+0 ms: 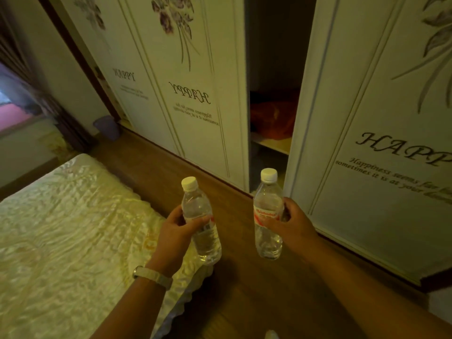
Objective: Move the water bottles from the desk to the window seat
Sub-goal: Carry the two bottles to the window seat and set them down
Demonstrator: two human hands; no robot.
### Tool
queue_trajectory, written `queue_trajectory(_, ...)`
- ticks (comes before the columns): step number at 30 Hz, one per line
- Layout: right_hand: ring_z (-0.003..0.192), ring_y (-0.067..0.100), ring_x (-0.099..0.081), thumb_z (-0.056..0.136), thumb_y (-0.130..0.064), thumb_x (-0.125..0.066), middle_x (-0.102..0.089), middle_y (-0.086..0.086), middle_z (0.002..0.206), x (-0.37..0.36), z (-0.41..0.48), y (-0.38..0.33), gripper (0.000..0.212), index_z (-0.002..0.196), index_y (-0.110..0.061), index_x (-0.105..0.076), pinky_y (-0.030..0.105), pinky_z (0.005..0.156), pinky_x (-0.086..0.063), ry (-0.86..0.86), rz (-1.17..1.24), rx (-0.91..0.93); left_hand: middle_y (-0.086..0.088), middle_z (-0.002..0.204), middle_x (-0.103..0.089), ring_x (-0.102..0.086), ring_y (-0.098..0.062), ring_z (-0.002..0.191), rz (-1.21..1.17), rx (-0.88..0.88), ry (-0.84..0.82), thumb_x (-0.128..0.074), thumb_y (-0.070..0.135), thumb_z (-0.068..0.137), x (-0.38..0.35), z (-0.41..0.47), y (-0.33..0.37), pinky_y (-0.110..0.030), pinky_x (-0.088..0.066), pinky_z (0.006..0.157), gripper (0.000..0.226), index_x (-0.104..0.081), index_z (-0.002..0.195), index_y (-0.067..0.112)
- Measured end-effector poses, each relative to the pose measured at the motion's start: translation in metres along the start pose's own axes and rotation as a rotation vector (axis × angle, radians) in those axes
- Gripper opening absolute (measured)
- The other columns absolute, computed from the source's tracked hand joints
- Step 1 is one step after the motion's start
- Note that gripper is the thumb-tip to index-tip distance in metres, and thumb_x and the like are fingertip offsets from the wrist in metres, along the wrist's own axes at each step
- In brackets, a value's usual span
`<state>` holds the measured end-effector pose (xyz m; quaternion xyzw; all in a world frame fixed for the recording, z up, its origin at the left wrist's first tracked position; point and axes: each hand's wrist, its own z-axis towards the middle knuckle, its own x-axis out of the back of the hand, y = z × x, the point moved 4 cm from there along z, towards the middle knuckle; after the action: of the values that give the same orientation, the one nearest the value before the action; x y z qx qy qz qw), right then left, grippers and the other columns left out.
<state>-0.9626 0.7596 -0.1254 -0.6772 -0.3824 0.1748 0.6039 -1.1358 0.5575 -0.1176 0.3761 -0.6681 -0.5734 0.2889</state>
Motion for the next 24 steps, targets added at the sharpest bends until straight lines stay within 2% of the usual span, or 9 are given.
queue_trajectory(2,0.108,0.012,-0.056,0.082,-0.027,-0.077,-0.059,-0.005,0.123,0.001,0.021,-0.007,0.056,0.13,-0.027,-0.048,0.016,0.072,-0.047,-0.018,0.012,0.016,-0.012,0.106,-0.075,-0.072,-0.029,0.1,0.0,0.003,0.009,-0.078,0.006,0.079,-0.005,0.016,0.003,-0.046,-0.057,0.086,0.038,-0.07,0.114,0.014)
queue_trajectory(3,0.109,0.013,-0.056,0.082,-0.028,-0.077,-0.059,-0.004,0.124,0.001,0.031,-0.01,0.056,0.131,-0.026,-0.048,0.017,0.074,-0.048,-0.019,0.012,0.017,-0.011,0.107,-0.075,-0.072,-0.03,0.1,-0.001,0.007,0.017,-0.079,0.008,0.078,-0.006,0.024,0.005,-0.047,-0.057,0.086,0.039,-0.069,0.116,0.015)
queue_trajectory(6,0.115,0.019,-0.059,0.081,-0.032,-0.077,-0.06,0.001,0.128,-0.004,0.066,-0.016,0.061,0.134,-0.023,-0.049,0.036,0.091,-0.054,-0.031,-0.022,0.018,-0.009,0.108,-0.075,-0.073,-0.027,0.099,0.008,0.008,0.045,-0.083,0.016,0.075,-0.007,0.05,0.01,-0.047,-0.058,0.083,0.045,-0.069,0.117,0.018)
queue_trajectory(8,0.115,0.019,-0.058,0.081,-0.034,-0.076,-0.06,-0.001,0.128,-0.011,0.089,-0.021,0.06,0.134,-0.025,-0.048,0.038,0.094,-0.052,-0.06,-0.03,0.009,-0.008,0.106,-0.076,-0.073,-0.026,0.097,0.003,0.007,0.061,-0.081,0.012,0.076,-0.006,0.07,0.013,-0.04,-0.059,0.077,0.044,-0.068,0.118,0.017)
queue_trajectory(10,0.112,0.015,-0.056,0.081,-0.035,-0.076,-0.058,-0.005,0.124,-0.02,0.113,-0.026,0.061,0.134,-0.028,-0.047,0.032,0.089,-0.051,-0.087,-0.037,0.01,-0.009,0.106,-0.076,-0.074,-0.026,0.097,-0.016,0.01,0.072,-0.078,0.008,0.078,-0.003,0.092,0.014,-0.037,-0.058,0.076,0.043,-0.067,0.119,0.014)
queue_trajectory(14,0.112,0.014,-0.056,0.081,-0.035,-0.076,-0.057,-0.006,0.124,-0.04,0.167,-0.037,0.063,0.137,-0.026,-0.046,0.025,0.082,-0.05,-0.118,-0.06,0.019,-0.01,0.108,-0.075,-0.073,-0.028,0.099,-0.026,0.014,0.086,-0.076,0.008,0.08,0.011,0.148,0.011,-0.043,-0.058,0.082,0.042,-0.066,0.12,0.015)
queue_trajectory(17,0.106,0.009,-0.056,0.082,-0.033,-0.075,-0.058,-0.009,0.117,-0.059,0.211,-0.044,0.057,0.132,-0.028,-0.048,0.016,0.073,-0.046,-0.131,-0.08,0.026,-0.008,0.109,-0.075,-0.073,-0.027,0.099,-0.013,0.016,0.08,-0.076,0.01,0.081,0.022,0.196,0.008,-0.038,-0.059,0.076,0.041,-0.066,0.121,0.017)
queue_trajectory(21,0.101,0.004,-0.059,0.079,-0.035,-0.078,-0.061,-0.014,0.112,-0.091,0.271,-0.064,0.054,0.126,-0.032,-0.05,0.017,0.073,-0.049,-0.155,-0.078,0.017,-0.005,0.11,-0.074,-0.073,-0.021,0.099,-0.034,0.036,0.076,-0.077,0.012,0.08,0.039,0.259,0.014,-0.043,-0.058,0.086,0.043,-0.065,0.122,0.019)
queue_trajectory(24,0.098,0.003,-0.061,0.077,-0.036,-0.079,-0.062,-0.018,0.109,-0.117,0.313,-0.089,0.053,0.122,-0.035,-0.052,0.018,0.072,-0.051,-0.163,-0.069,0.02,-0.006,0.111,-0.074,-0.073,-0.023,0.1,-0.053,0.044,0.074,-0.079,0.014,0.077,0.059,0.304,0.027,-0.045,-0.058,0.088,0.05,-0.064,0.124,0.018)
